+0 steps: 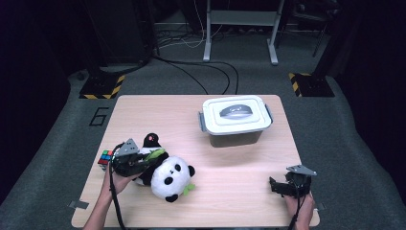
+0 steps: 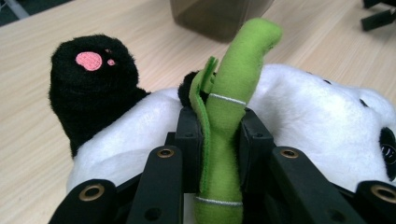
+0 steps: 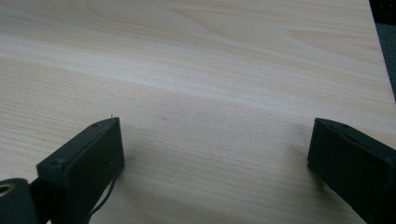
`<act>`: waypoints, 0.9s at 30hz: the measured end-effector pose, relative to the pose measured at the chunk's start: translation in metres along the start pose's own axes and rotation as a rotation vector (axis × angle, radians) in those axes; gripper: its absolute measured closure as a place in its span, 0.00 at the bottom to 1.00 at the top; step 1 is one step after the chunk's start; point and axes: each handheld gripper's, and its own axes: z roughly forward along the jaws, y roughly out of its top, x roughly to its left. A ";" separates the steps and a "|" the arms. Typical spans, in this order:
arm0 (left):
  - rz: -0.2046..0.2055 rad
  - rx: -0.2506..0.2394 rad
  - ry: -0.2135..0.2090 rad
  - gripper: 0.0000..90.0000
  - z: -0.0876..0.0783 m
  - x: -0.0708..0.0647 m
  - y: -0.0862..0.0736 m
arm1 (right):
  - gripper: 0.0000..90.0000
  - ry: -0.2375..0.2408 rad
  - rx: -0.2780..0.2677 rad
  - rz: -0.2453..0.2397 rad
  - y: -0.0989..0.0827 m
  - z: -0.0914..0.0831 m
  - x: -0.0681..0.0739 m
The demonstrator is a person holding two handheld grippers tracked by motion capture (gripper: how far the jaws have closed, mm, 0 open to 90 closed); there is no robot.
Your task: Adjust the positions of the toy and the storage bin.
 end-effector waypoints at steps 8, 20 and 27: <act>-0.010 -0.014 0.003 0.76 0.003 -0.002 -0.003 | 0.03 0.000 0.000 0.000 0.000 0.000 0.000; -0.035 -0.090 0.145 0.20 -0.039 -0.023 0.009 | 0.03 0.000 0.000 0.001 0.000 0.000 0.000; -0.060 -0.087 0.252 0.12 -0.068 -0.031 -0.012 | 0.03 0.000 0.000 0.001 0.000 0.000 0.000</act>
